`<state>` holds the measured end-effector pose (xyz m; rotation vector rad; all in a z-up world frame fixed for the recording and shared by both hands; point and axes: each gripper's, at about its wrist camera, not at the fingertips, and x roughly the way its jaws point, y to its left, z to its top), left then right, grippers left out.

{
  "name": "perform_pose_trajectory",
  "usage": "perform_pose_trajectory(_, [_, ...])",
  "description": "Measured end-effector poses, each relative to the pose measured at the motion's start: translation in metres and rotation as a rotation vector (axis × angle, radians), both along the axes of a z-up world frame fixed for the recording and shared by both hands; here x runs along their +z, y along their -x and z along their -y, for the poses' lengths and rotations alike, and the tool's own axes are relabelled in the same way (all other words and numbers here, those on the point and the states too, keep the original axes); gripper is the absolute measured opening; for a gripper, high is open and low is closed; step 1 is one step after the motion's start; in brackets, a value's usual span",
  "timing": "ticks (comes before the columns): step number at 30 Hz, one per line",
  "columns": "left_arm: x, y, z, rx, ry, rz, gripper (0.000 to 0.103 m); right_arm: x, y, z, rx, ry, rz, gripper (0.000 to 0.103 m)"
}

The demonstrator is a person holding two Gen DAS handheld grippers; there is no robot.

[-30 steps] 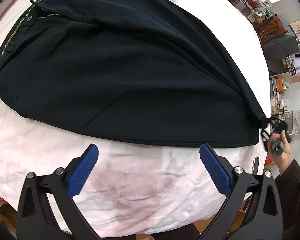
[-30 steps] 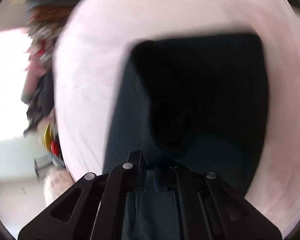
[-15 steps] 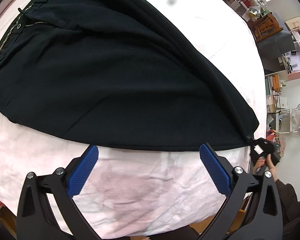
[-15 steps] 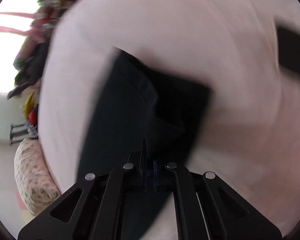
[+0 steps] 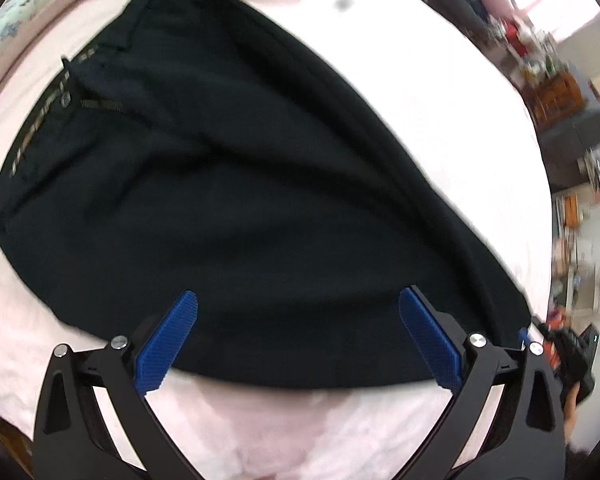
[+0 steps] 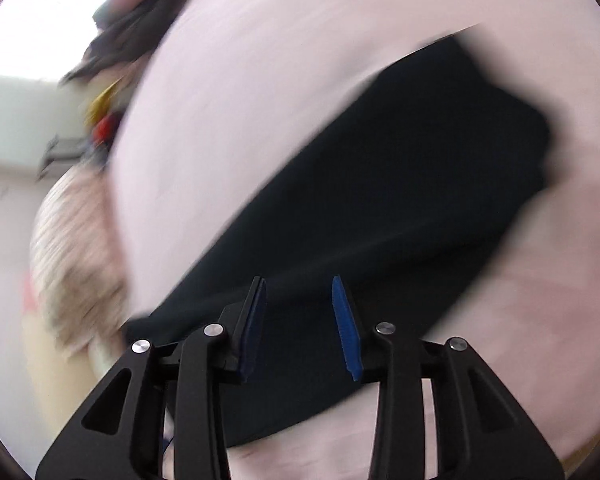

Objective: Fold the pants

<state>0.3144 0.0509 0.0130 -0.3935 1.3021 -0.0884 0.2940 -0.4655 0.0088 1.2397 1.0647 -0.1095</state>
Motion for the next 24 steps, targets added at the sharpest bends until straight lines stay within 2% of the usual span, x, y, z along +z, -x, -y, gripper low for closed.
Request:
perform_pose_trajectory(4, [0.003,-0.031,-0.032,0.103,0.069,-0.013,0.101,-0.031,-0.062,-0.082,0.040,-0.321,0.009,0.043])
perform_pose_trajectory(7, [0.011,-0.031,-0.055,0.164,0.080,0.024,0.101,-0.056,-0.100,-0.132,-0.053,-0.537,-0.025,0.043])
perform_pose_trajectory(9, [0.016,-0.025,-0.067,0.178,0.061,0.045,0.101,-0.065,-0.117,-0.151,-0.100,-0.602,-0.059,0.047])
perform_pose_trajectory(10, [0.017,-0.022,-0.073,0.183,0.059,0.045,0.101,-0.073,-0.126,-0.160,-0.136,-0.623,-0.086,0.049])
perform_pose_trajectory(14, [0.017,-0.008,-0.092,0.217,0.065,0.033,0.101,-0.083,-0.124,-0.184,-0.228,-0.587,-0.187,0.054])
perform_pose_trajectory(16, [0.016,-0.003,-0.104,0.232,0.066,0.026,0.101,-0.094,-0.124,-0.191,-0.263,-0.604,-0.251,0.054])
perform_pose_trajectory(18, [0.015,0.003,-0.114,0.253,0.075,0.021,0.101,-0.098,-0.116,-0.194,-0.283,-0.616,-0.273,0.055])
perform_pose_trajectory(20, [0.016,0.005,-0.117,0.272,0.074,0.025,0.101,-0.101,-0.120,-0.194,-0.305,-0.566,-0.282,0.055])
perform_pose_trajectory(22, [0.017,0.007,-0.125,0.279,0.081,0.025,0.101,-0.105,-0.115,-0.189,-0.336,-0.558,-0.285,0.055])
perform_pose_trajectory(23, [0.019,0.008,-0.126,0.266,0.098,0.029,0.101,-0.108,-0.115,-0.188,-0.345,-0.556,-0.284,0.053])
perform_pose_trajectory(24, [0.020,0.007,-0.126,0.253,0.104,0.032,0.101,-0.108,-0.115,-0.186,-0.342,-0.525,-0.272,0.034])
